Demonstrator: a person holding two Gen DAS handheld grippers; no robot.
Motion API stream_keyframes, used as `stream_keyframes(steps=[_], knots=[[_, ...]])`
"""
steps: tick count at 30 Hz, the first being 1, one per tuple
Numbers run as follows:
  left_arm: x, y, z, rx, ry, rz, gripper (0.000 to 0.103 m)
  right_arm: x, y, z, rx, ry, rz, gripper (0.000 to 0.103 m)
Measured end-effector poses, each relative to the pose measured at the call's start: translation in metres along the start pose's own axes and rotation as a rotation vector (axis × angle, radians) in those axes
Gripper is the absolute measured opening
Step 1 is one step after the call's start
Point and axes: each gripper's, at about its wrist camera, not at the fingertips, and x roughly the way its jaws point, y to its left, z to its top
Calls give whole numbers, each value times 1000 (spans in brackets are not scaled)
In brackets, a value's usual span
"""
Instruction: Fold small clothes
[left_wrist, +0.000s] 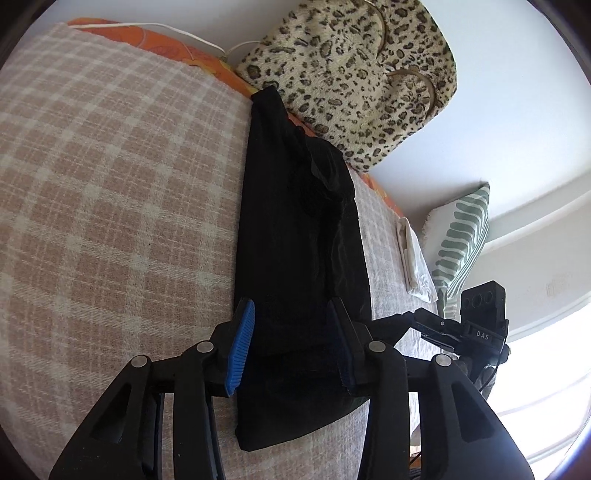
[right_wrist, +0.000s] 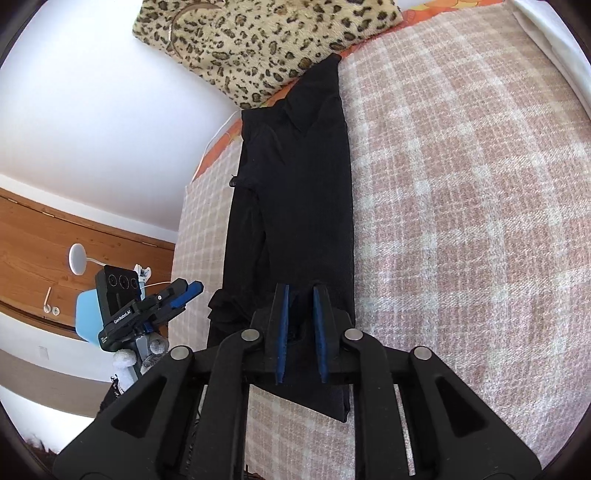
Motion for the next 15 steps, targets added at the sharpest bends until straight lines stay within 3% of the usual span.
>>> stream_keyframes(steps=[1, 7, 9, 11, 15], knots=[[-1, -4, -2, 30, 4, -3, 39, -1, 0, 1, 7, 6, 7, 51], [0, -26, -28, 248, 87, 25, 37, -18, 15, -6, -89, 4, -30, 53], [2, -34, -38, 322, 111, 47, 36, -18, 25, -14, -165, 23, -88, 45], [4, -38, -46, 358, 130, 49, 33, -9, 31, -27, -232, 76, -132, 29], [14, -40, -54, 388, 176, 55, 29, 10, 37, -51, -366, 150, -252, 20]])
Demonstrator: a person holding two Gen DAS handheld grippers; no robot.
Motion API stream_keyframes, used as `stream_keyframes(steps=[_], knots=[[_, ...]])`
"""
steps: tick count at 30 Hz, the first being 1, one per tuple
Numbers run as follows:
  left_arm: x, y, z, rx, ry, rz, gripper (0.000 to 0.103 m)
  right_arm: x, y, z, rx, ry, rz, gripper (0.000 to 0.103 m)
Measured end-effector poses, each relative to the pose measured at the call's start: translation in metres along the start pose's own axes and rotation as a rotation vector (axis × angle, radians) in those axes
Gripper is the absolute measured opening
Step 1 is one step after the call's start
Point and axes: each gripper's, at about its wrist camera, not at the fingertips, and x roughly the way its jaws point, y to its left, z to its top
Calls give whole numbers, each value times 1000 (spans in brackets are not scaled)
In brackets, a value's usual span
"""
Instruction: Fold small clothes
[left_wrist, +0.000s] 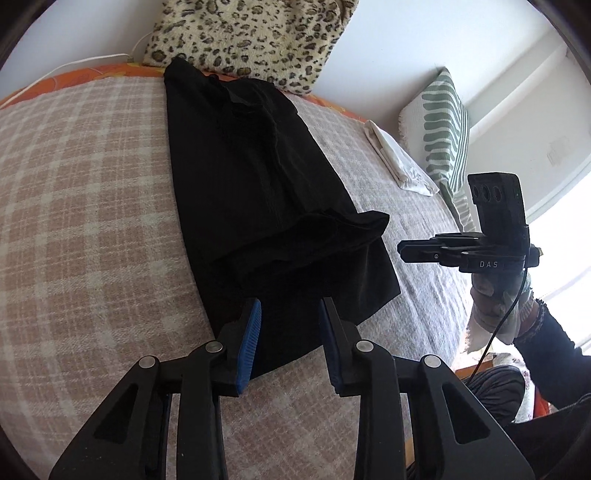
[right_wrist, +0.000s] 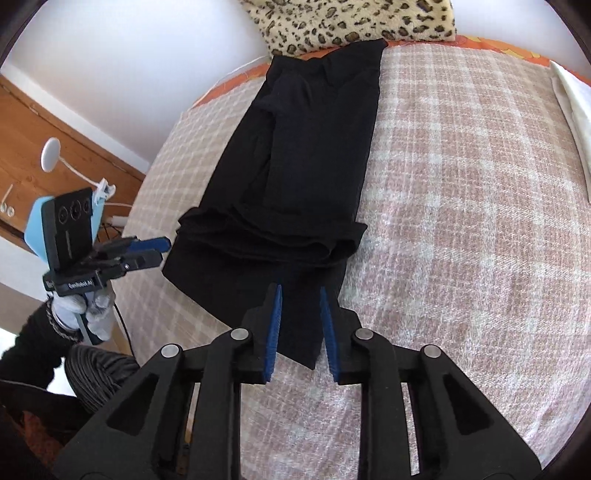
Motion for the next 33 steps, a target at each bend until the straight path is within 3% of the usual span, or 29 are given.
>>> stream_keyframes(steps=[8, 13, 16, 19, 22, 29, 33], knots=[[18, 4, 16, -4, 7, 41, 29, 24, 9, 35, -96, -7, -123, 19], [16, 21, 44, -96, -93, 102, 29, 27, 14, 74, -101, -85, -108, 19], [10, 23, 52, -102, -134, 139, 29, 23, 10, 87, -80, -117, -125, 19], [4, 23, 51, -104, -140, 121, 33, 12, 4, 84, -60, -140, -119, 19], [1, 25, 47, -90, -132, 154, 49, 4, -13, 74, 4, -136, -118, 20], [14, 25, 44, -43, -112, 230, 50, 15, -46, 57, 120, -106, -72, 21], [20, 24, 45, -24, -123, 233, 45, 24, -43, 62, 108, -105, -68, 21]])
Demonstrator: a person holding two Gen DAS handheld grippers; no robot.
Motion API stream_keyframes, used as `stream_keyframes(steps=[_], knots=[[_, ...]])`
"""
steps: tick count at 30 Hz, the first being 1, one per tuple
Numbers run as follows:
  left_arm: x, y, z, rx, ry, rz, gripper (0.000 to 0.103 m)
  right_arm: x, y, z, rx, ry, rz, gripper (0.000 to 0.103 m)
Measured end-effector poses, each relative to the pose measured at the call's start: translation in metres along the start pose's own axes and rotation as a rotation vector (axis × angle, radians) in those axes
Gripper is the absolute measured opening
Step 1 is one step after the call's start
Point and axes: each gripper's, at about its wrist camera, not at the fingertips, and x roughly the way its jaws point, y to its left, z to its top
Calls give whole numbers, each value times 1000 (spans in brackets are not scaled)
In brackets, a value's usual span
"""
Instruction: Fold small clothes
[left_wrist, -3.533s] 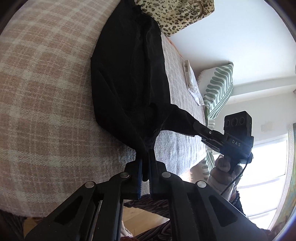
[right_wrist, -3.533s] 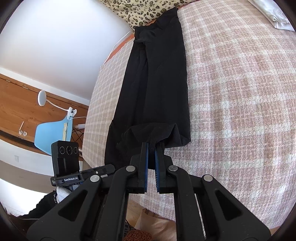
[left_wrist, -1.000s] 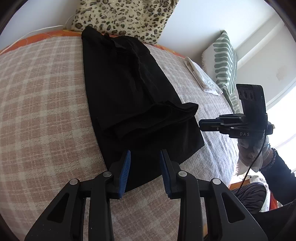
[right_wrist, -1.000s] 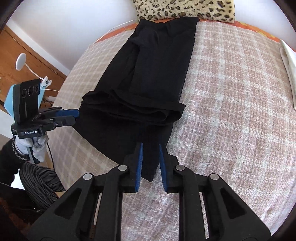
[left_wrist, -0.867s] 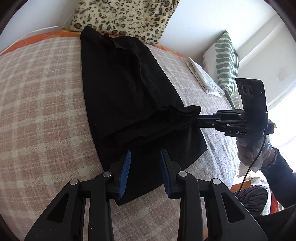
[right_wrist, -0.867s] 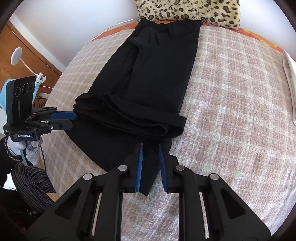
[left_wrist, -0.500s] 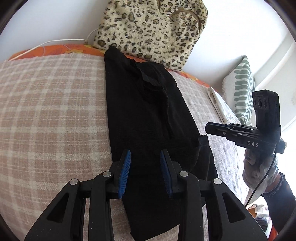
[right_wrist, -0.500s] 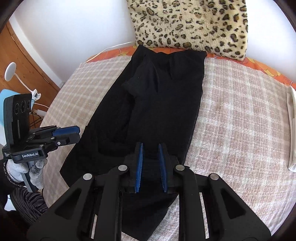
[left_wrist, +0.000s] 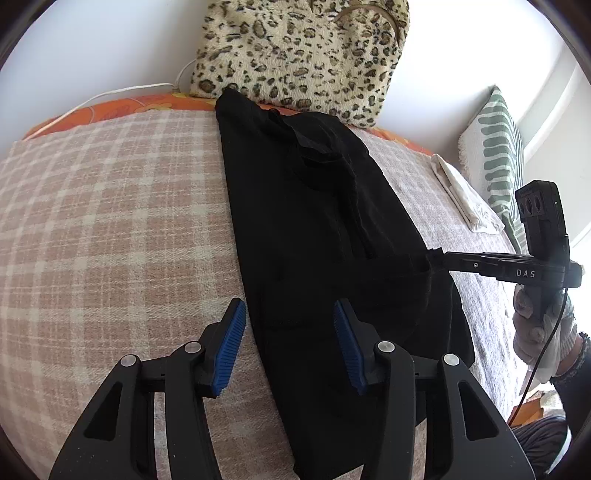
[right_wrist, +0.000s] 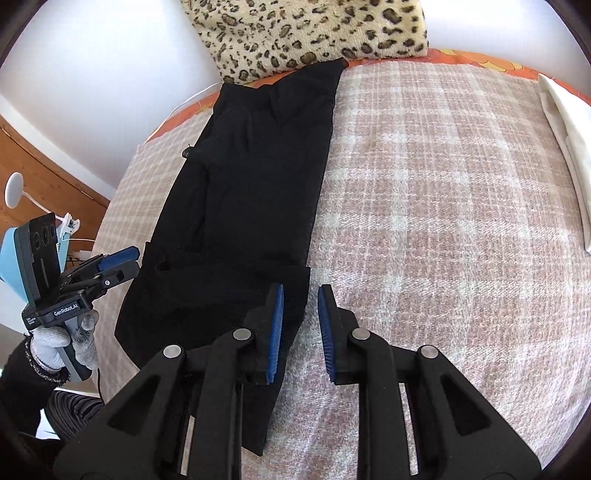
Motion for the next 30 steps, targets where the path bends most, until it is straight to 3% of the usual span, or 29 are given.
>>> stream_keyframes(steps=[4, 6, 9, 11, 12, 15, 18, 20, 24, 29, 30], knots=[[10, -1, 1, 8, 16, -24, 29, 7, 8, 1, -25, 7, -24, 21], [14, 0, 1, -1, 12, -33, 10, 9, 10, 2, -32, 7, -30, 21], [13, 1, -1, -11, -10, -41, 4, 8, 14, 3, -45, -1, -50, 21], [7, 3, -3, -23, -36, -20, 3, 4, 20, 3, -64, -20, -55, 17], [3, 7, -3, -38, -55, -12, 3, 1, 23, 4, -74, -28, -55, 10], [-3, 15, -4, -67, -102, 28, 3, -4, 31, 9, -96, -63, -38, 9], [1, 18, -3, -74, -84, 1, 3, 7, 34, 12, -128, -28, -67, 9], [-2, 16, -1, -64, -94, 20, 4, 8, 36, 12, -148, -27, -131, 9], [-10, 17, 3, -78, -79, 24, 24, -2, 31, 11, -123, -54, -179, 9], [-27, 10, 8, -51, -77, -17, 24, -19, 45, 7, -144, -92, -102, 9], [-31, 9, 11, -43, -80, -25, 28, -21, 48, 8, -153, -93, -99, 9]])
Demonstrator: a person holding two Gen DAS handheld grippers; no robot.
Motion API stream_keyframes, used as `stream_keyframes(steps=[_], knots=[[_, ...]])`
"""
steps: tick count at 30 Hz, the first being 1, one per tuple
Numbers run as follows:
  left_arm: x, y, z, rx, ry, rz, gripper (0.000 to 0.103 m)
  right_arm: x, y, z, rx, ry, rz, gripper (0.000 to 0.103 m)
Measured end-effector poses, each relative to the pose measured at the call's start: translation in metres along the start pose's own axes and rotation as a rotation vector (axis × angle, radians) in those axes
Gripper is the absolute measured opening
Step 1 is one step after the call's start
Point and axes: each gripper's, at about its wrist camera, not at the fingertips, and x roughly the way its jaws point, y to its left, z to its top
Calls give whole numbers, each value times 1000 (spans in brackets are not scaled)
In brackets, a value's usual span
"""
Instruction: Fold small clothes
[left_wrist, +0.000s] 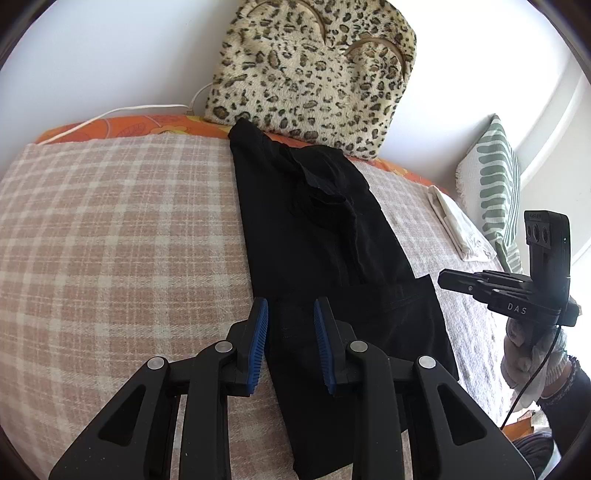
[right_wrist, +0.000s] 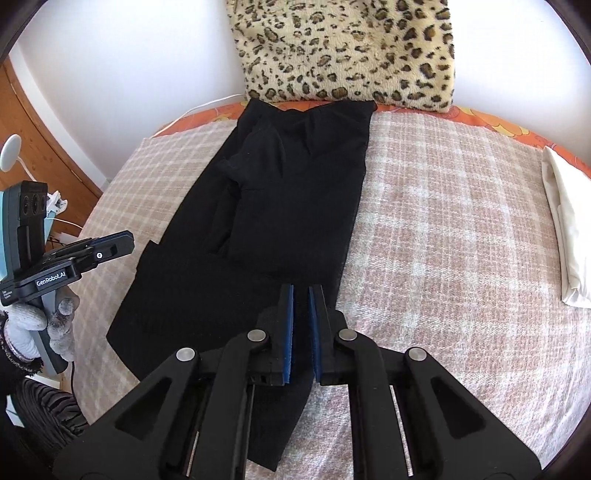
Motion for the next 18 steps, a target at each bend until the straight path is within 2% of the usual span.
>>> stream_keyframes(steps=[1, 2, 3, 6, 7, 14, 18], knots=[[-6, -2, 4, 4, -6, -10, 34, -2, 2, 2, -7, -3, 8, 9], [-11, -3, 8, 5, -15, -17, 47, -5, 3, 4, -12, -5, 19, 10], [-16, -3, 12, 4, -29, -22, 52, -8, 4, 6, -14, -13, 23, 11], [-27, -4, 29, 26, -50, -22, 52, -20, 0, 15, 5, -52, 31, 29], [-28, -4, 35, 32, -50, -19, 52, -24, -4, 18, 20, -68, 41, 38], [-26, 25, 77, -15, -53, 7, 52, -43, -34, 47, 92, -162, 65, 40], [-16, 45, 106, -64, -56, 8, 52, -45, -47, 69, 100, -169, 62, 45]])
